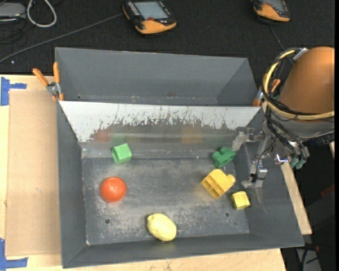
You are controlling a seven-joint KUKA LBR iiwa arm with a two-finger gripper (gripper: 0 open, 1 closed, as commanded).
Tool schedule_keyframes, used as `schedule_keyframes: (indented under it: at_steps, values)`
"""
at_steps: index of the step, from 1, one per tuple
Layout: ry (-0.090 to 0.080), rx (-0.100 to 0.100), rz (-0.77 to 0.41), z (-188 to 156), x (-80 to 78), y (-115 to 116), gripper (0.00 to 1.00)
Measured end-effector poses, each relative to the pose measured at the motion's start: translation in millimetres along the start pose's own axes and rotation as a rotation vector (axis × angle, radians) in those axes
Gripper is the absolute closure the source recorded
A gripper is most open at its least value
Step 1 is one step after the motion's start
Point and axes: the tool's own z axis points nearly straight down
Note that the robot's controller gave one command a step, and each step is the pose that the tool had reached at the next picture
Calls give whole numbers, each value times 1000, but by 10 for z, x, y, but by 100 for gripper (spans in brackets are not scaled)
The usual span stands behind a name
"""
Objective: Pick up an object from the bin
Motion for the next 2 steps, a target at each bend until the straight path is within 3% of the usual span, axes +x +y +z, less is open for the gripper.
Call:
schedule_keyframes:
  at_steps: [1,2]
  values:
    - [-8,1,-3,-41,-15,3,0]
    - [-11,2,-77,867,-263,-166,0]
